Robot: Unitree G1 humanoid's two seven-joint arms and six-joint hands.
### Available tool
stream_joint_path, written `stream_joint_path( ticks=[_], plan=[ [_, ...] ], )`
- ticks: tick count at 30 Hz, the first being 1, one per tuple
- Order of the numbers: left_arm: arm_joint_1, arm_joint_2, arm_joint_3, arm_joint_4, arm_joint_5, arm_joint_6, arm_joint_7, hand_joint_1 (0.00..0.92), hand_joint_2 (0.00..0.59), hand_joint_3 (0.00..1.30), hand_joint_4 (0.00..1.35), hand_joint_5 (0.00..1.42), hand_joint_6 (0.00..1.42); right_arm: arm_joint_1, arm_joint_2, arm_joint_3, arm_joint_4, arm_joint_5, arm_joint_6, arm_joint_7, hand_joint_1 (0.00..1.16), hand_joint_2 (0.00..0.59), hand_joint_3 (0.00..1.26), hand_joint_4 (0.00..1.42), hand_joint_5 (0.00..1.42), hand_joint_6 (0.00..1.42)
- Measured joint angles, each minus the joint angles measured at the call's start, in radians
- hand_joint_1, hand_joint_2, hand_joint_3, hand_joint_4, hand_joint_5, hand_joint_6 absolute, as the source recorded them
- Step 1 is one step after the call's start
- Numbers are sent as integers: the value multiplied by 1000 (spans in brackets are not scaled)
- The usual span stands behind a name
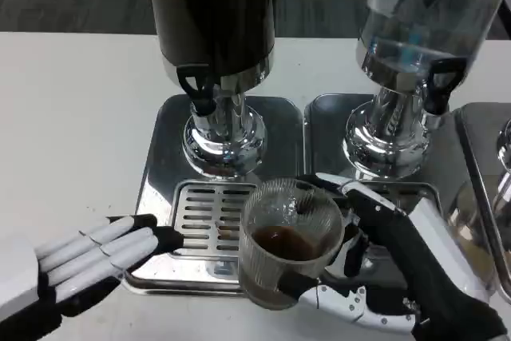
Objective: Grasp the cup under the faucet to collect the drink, then remove the cup.
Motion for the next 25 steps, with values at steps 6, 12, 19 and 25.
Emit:
stream_joint_path(
  ticks=[6,12,19,25],
  plan=[
    [-2,0,0,0,0,0,0,0,104,0,0,0,40,0,-1,-4,-14,1,0,1,668,298,456,572,753,967],
    [-5,1,0,0,0,0,0,0,104,0,0,0,40,1,-1,-4,-14,1,0,1,668,298,460,576,755,967],
    [-5,1,-4,0,0,1,0,0,104,0,0,0,40,0,-1,-4,-14,1,0,1,668,298,462,577,761,982],
    [-5,2,-6,0,0,2,0,0,104,0,0,0,40,1,0,-4,-15,1,0,1,668,298,466,584,762,984]
  ],
)
